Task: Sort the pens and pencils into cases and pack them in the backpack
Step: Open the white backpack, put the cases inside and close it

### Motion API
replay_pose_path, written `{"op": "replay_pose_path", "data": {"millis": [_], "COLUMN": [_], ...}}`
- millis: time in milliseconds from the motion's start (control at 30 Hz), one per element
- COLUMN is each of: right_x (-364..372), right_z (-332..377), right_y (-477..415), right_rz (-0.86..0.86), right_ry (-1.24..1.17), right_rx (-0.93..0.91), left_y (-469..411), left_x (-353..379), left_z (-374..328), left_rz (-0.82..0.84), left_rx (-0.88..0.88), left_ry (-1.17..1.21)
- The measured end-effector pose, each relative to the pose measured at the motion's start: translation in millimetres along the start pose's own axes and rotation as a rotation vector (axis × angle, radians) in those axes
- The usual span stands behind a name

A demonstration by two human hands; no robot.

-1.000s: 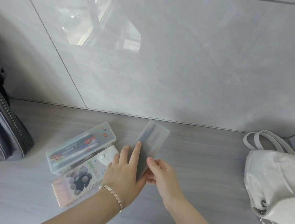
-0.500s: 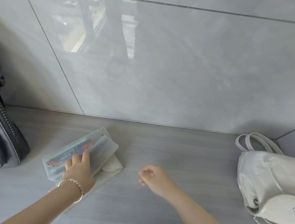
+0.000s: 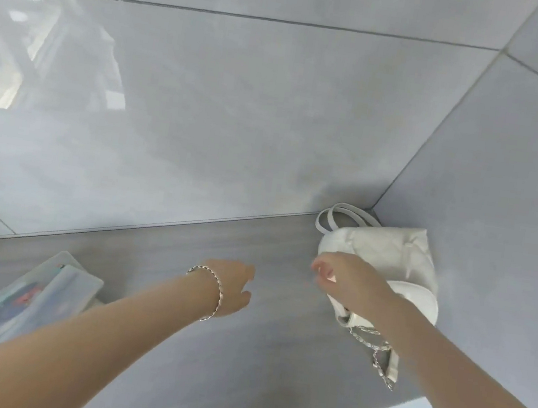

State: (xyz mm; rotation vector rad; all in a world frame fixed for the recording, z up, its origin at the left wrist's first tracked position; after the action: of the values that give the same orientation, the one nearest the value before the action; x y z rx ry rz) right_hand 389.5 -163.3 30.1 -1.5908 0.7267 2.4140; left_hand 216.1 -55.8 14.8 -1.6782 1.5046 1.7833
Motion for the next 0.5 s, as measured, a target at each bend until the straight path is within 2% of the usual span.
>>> {"op": "replay_pose_path", "data": {"millis": [67,167,267,333,500], "right_x": [-23,-27,-5,-3,-18], "right_z": [-36,-87,-114,-117,-103], "right_y": [7,11,7,3,0], "right_rz": [-0.094,0.01,0.086,0.073,0.168], "right_ry": [0.217,0.452,0.523,0.515,0.491], "right_rx": [0.054,0.217,0.233,0.21,0.161], "left_y": [-8,-12,-9,-5,7], "left_x": [-2,1,4,4,-7], "left_z": [-20,-37,-43,-42,-33], "left_rz": [0.004,0.017,0.015,-0.003,-0.115], "left_rx": [0.05,0.087,0.105,0.104,0.075], "left_ry": [-0.021,-0.059,-0.086,-0.052,0.213]}}
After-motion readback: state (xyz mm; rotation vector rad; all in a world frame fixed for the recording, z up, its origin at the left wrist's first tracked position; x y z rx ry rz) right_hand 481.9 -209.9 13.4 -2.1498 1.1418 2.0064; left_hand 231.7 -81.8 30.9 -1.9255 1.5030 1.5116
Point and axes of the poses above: each hand's wrist, its own y-axis away from the middle knuckle, its own x-axis out of the palm, z = x × y, the point moved 2 cm from there along -y, towards the middle knuckle, and after that the axes turned 3 degrees about x, right-handed, at the moved point
